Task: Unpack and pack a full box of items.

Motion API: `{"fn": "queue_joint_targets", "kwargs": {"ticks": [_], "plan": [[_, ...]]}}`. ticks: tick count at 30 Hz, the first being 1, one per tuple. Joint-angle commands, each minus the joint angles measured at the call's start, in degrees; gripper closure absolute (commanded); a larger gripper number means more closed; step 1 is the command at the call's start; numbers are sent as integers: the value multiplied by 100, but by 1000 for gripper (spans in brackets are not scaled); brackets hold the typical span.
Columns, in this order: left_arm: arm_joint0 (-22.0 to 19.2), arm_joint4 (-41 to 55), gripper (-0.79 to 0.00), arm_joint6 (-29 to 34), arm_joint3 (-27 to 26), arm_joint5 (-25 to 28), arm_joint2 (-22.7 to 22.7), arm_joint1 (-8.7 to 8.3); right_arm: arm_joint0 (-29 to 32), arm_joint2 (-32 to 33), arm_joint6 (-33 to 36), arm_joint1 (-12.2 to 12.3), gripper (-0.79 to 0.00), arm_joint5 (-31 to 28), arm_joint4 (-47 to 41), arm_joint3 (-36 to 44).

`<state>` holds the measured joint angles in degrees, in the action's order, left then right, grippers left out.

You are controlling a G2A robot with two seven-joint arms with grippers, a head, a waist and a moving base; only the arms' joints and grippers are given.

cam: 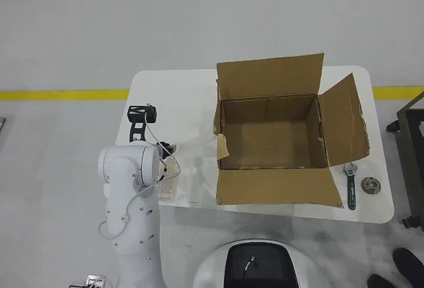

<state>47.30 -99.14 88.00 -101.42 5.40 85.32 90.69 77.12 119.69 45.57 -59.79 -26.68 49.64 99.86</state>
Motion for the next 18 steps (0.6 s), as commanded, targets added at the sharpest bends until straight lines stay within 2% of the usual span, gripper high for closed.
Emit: {"fn": "queue_joint_targets", "kwargs": {"ticks": [1, 8, 12, 16, 18], "plan": [[0, 0, -785, 0, 0, 0, 0, 0, -2, 0, 66, 0, 0, -10, -14, 1], [0, 0, -785, 0, 0, 0, 0, 0, 25, -11, -77, -1, 0, 15, 29, 49], [0, 0, -785, 0, 0, 0, 0, 0, 81, -166, -1267, -46, 0, 694, 685, 130], [0, 0, -785, 0, 0, 0, 0, 0, 24, -680, -2718, -100, 0, 1611, 1917, 140], [0, 0, -785, 0, 0, 0, 0, 0, -30, -982, -3475, -153, 0, 2176, 2230, 6]]}}
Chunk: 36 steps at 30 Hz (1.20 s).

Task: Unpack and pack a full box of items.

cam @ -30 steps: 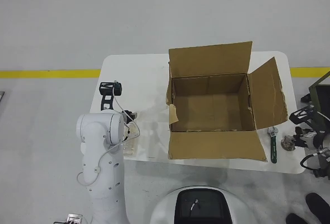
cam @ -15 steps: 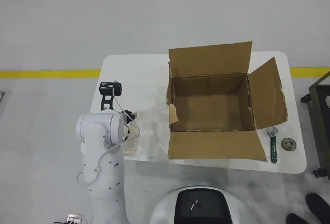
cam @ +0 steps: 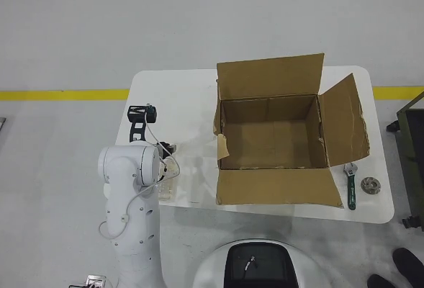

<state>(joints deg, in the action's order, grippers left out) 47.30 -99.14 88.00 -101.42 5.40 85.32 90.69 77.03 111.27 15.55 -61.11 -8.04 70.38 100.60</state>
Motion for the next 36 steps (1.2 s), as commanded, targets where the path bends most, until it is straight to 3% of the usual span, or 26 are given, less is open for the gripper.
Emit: {"fn": "queue_joint_targets", "kwargs": {"ticks": [1, 6, 17, 29, 34, 36], "plan": [[0, 0, -785, 0, 0, 0, 0, 0, -45, -267, -784, -47, 0, 601, 275, -155], [0, 0, -785, 0, 0, 0, 0, 0, -201, -725, -1623, -110, 0, 849, 458, -507], [0, 0, -785, 0, 0, 0, 0, 0, -267, -763, -1628, -116, 0, 846, 418, -591], [24, 12, -785, -45, 7, -4, 3, -1, -98, -1267, -2701, -240, 0, 798, 59, -411], [249, 506, -785, -76, -63, 554, 141, -47, -52, -1289, -2697, -251, 0, 785, 191, -434], [301, 693, -785, 0, -102, 1089, 178, -89, -55, -1266, -2669, -252, 0, 764, 212, -456]]}}
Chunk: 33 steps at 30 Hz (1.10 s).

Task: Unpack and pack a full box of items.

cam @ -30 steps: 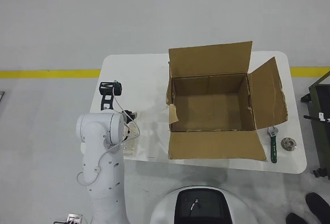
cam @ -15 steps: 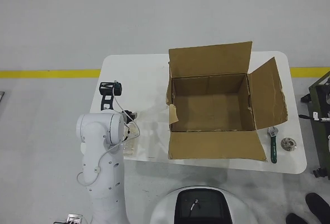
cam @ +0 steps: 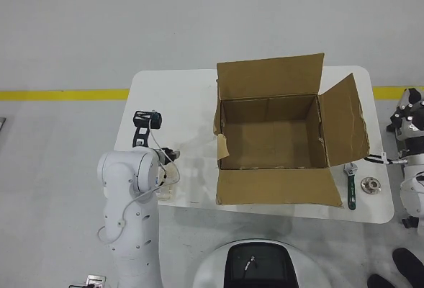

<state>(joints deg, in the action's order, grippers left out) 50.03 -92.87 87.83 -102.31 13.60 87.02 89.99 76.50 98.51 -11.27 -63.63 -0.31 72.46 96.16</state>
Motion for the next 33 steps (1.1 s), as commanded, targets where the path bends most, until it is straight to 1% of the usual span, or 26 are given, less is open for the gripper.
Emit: {"fn": "queue_joint_targets", "kwargs": {"ticks": [1, 4, 6, 7, 19, 22, 24, 26, 29, 31, 33], "plan": [[97, 104, -785, 0, 29, 286, -13, -49, -5, 19, 37, 0, 0, -26, 22, -20], [231, 216, -785, -33, 104, 321, -277, -190, -13, 37, 66, -2, 0, -76, 46, -23], [334, 249, -785, 17, 293, 271, -419, -314, -11, 43, 72, -5, 0, -105, 47, -29], [337, 196, -785, 17, 299, 272, -456, -338, -5, 41, 74, -9, 0, -119, 46, -30], [337, 196, -785, 17, 299, 272, -456, -338, 33, -9, 158, -36, 0, -196, 104, -23], [436, 91, -785, -250, 414, 168, -378, -363, 29, -59, 172, -46, 0, -202, 144, -14], [422, 19, -785, -202, 509, 118, -343, -380, 30, -69, 177, -50, 0, -219, 161, -10], [376, 400, -785, 11, 667, -121, -194, -373, 30, -65, 194, -55, 0, -220, 161, -16], [333, 314, -785, 17, 926, -128, -133, -404, 26, -68, 211, -62, 0, -220, 150, -18], [314, 524, -785, 17, 1088, -223, -72, -408, 20, -65, 217, -67, 0, -211, 156, -18], [278, 519, -785, 17, 1171, -229, -76, -422, 17, -65, 227, -71, 0, -208, 159, -23]]}}
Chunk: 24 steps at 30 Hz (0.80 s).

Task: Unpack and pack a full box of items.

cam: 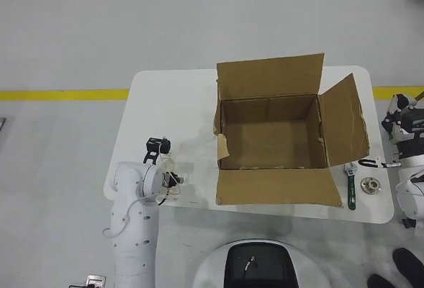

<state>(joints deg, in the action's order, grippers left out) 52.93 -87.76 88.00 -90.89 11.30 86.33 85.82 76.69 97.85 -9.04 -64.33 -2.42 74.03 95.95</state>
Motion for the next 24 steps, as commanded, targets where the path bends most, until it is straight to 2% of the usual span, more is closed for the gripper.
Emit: {"fn": "queue_joint_targets", "kwargs": {"ticks": [1, 11, 12, 13, 14, 16, 18, 21, 23, 24], "plan": [[-20, 52, -785, 0, 98, -18, -10, -8, -5, 2, 9, -4, 0, 8, 4, -5], [-100, -62, -785, -59, 425, -65, -131, -65, -45, 42, 27, -21, 0, 3, 8, -39], [-98, -44, -674, -70, 444, -81, -134, -69, -46, 44, 35, -22, 0, 2, 13, -41], [-102, -34, -437, -77, 462, -88, -138, -74, -48, 47, 42, -24, 0, 7, 19, -39], [-103, -42, -360, -93, 479, -88, -146, -79, -48, 48, 44, -26, 0, 7, 13, -37], [-102, -33, -292, -117, 515, -112, -149, -90, -47, 52, 48, -29, 0, 3, 29, -35], [-105, -53, -326, -127, 559, -153, -149, -101, -45, 57, 49, -32, 0, -1, 32, -34], [-120, -60, -314, -159, 628, -227, -140, -117, -44, 65, 54, -36, 0, -10, 50, -31], [-131, -61, -191, -180, 668, -243, -140, -128, -44, 70, 61, -39, 0, -4, 54, -27], [-134, -69, -185, -192, 687, -269, -132, -134, -45, 74, 58, -41, 0, -1, 57, -23]]}}
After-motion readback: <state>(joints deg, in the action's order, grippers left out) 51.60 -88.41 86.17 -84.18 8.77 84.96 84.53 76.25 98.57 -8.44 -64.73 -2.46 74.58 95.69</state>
